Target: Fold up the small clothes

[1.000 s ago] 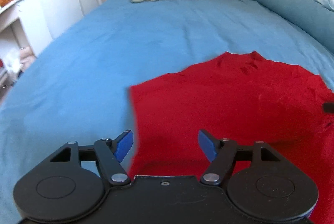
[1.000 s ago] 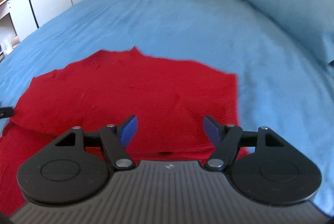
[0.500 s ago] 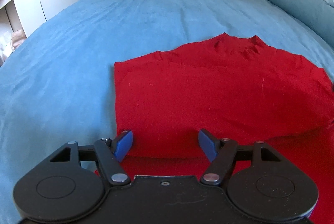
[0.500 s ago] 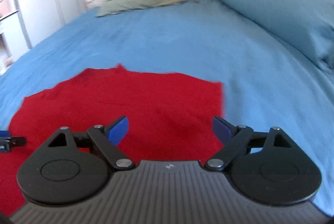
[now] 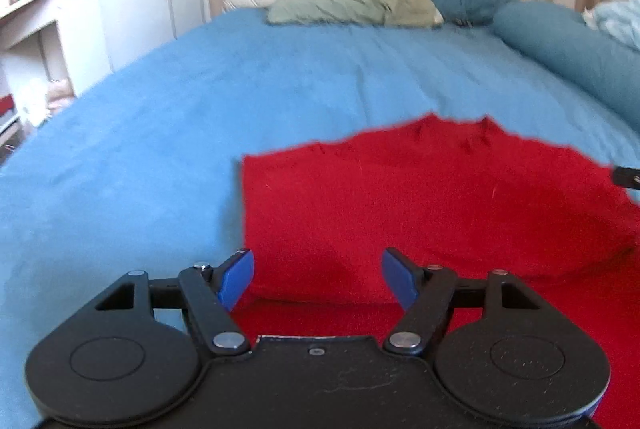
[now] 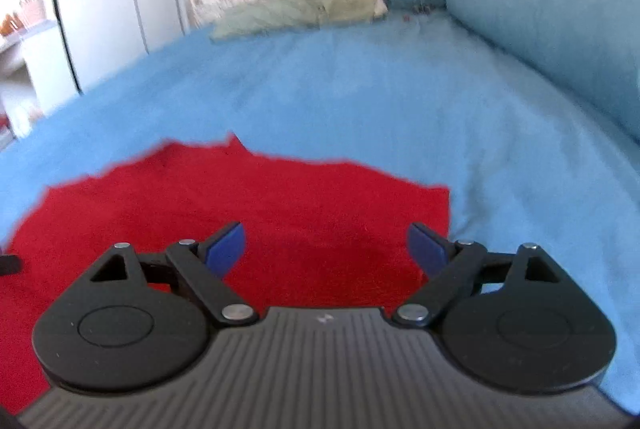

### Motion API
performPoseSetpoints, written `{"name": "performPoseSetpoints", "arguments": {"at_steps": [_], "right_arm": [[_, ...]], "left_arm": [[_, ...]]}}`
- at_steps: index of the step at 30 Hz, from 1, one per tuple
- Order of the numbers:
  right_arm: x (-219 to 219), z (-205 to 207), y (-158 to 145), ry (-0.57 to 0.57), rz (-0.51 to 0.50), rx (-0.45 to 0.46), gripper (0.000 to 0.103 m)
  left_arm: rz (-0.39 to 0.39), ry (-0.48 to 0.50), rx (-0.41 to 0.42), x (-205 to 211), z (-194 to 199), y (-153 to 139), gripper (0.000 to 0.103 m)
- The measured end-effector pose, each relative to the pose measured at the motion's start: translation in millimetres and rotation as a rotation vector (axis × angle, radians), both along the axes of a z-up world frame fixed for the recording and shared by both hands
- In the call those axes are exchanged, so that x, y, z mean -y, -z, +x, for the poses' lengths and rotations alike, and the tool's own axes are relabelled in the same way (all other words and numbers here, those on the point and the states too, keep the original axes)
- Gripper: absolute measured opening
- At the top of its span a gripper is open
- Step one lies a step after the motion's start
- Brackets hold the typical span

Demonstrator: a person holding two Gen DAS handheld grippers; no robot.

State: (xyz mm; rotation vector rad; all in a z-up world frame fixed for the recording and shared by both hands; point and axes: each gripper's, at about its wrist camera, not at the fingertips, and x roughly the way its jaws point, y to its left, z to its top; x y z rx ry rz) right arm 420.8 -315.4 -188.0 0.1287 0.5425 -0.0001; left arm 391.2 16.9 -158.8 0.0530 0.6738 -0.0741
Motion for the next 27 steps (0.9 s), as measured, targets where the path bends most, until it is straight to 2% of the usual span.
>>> {"name": "performPoseSetpoints", "arguments": {"at_steps": [2, 6, 10, 13, 15, 18, 22, 26, 27], "right_arm": [[0, -24, -25, -0.011, 0.015, 0.039, 0.103], [-1, -94, -83, -0.024, 0.027, 0.100, 0.103], [-2, -171, -132, -0.021, 0.036, 0.083, 0.103], [0, -235, -155, -0.026, 0.037, 0.063, 0.103], [3, -269, -159, -0.035, 0.044, 0.041, 0.103], [4, -320, -153, -0.030, 0.052, 0.007, 0.103], [0, -366, -122, 0.003, 0.037, -0.062, 0.103], [-6, -388, -79, 0.044, 0.028, -0.135, 0.103], [-7, -391, -69, 0.054, 0.037, -0.151, 0.103]], "left_arm": [[-0.021, -0.009, 0.034, -6, -20, -24, 0.078], [-0.029, -0.028, 0.113, -18, -77, -83, 0.100], [-0.033, -0.041, 0.129, -34, -145, -132, 0.102], [-0.107, -0.031, 0.103, -54, -198, -147, 0.103], [-0.133, -0.023, 0.076, -65, -226, -147, 0.102], [-0.116, -0.026, 0.030, -74, -261, -135, 0.102], [-0.130, -0.038, -0.058, -83, -294, -101, 0.099], [-0.174, -0.051, -0.155, -87, -305, -58, 0.085], [-0.169, -0.056, -0.178, -87, -306, -49, 0.079]]}}
